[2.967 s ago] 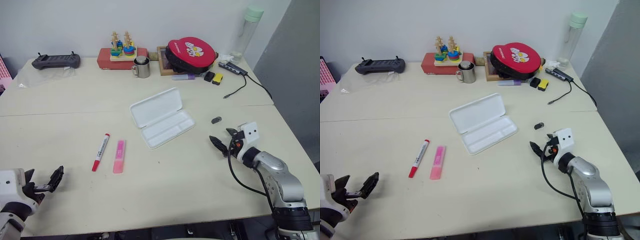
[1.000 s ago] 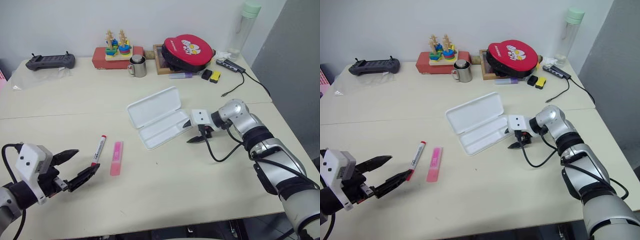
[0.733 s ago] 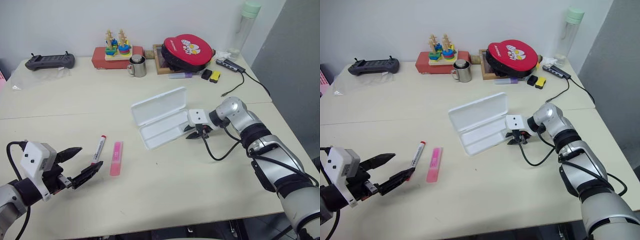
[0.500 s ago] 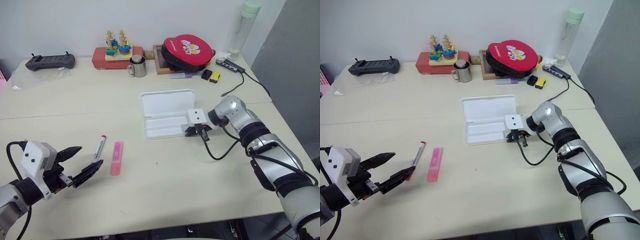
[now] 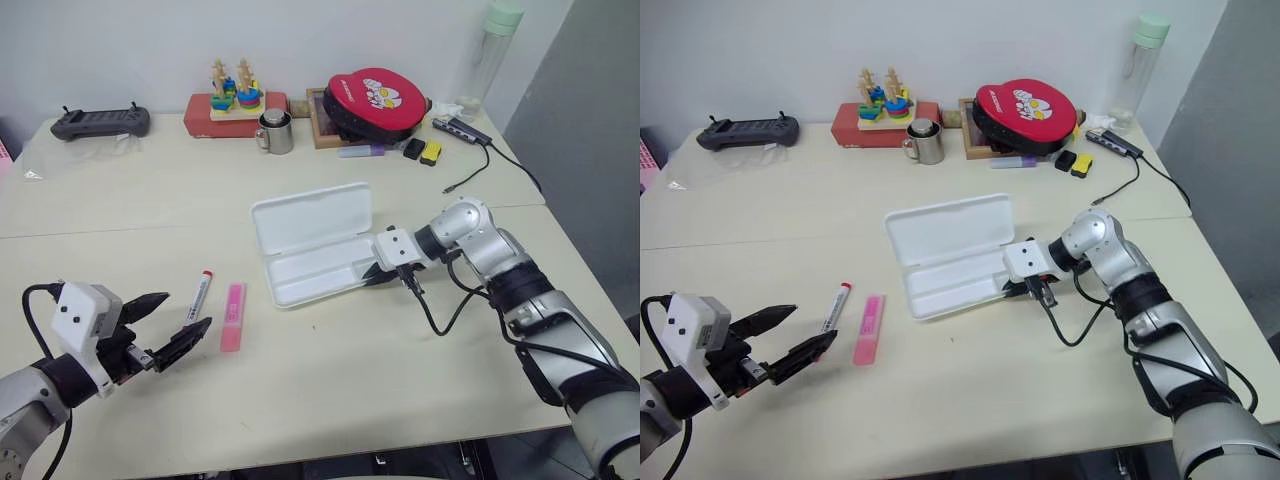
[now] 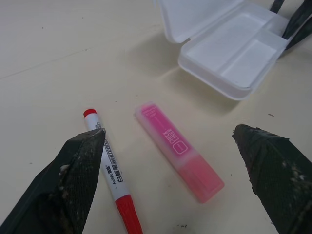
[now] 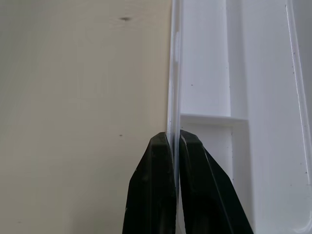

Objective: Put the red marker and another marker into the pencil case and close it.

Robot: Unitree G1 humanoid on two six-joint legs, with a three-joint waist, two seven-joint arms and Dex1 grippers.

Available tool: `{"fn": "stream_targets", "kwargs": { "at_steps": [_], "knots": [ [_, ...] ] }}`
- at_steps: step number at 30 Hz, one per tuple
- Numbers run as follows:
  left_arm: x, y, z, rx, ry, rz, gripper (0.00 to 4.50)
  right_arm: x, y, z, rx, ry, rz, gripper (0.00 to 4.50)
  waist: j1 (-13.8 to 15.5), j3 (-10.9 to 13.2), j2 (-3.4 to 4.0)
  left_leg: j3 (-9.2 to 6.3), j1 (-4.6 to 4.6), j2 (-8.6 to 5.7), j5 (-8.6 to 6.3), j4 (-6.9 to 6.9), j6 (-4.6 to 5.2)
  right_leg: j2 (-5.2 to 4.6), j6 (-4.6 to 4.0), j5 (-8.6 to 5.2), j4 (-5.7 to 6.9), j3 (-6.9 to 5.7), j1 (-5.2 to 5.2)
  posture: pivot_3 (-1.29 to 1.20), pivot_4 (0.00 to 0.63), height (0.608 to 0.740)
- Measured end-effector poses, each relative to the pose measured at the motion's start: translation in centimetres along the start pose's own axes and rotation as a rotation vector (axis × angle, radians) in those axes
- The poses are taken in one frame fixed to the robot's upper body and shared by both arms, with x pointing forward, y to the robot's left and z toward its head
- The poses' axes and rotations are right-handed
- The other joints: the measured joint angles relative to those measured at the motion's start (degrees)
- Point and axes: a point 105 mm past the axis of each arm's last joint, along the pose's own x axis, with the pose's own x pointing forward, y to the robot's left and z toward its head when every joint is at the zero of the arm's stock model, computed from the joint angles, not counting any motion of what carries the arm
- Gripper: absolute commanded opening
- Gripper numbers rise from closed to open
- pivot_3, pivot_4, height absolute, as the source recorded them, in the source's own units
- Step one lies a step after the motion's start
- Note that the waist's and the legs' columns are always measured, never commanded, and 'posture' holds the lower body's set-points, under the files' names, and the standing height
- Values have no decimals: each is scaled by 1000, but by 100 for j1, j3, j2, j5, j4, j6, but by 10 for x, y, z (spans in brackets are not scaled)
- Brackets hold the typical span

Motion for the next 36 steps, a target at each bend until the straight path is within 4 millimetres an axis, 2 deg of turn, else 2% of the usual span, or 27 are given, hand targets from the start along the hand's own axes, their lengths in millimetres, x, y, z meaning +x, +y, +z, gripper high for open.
{"fn": "stream_targets", "kwargs": {
  "at_steps": [6,11,19,24,31,36],
  "knots": [
    [5,2,0,-6,-5,-7,4500,4,34,15,36,-21,26,37,20,1,1,0,0,0,0,4,0,1,1,-1,1,0,1,0,150,740],
    [7,3,0,-7,-4,-13,4500,2,38,18,60,-2,10,37,-9,0,-1,2,5,0,1,6,-1,2,8,0,3,2,1,0,150,740],
    [12,6,-4,-15,4,-25,4500,23,50,20,134,21,2,37,1,-1,-1,2,0,0,1,5,-1,2,5,1,-1,2,0,0,150,740],
    [12,8,-4,-7,11,-23,4500,25,50,26,148,17,-11,37,1,-1,-2,0,1,0,1,5,-1,2,7,0,0,1,0,0,150,740],
    [12,7,-3,-3,11,-32,4500,27,54,10,168,74,-21,1550,-1,-2,-3,1,1,0,1,6,-1,2,7,0,0,1,1,0,150,740],
    [12,7,-3,-2,11,-33,4500,27,54,10,173,71,-23,2753,-1,-2,-3,1,1,0,1,6,-1,2,7,0,-1,1,1,0,150,740]
  ]
}}
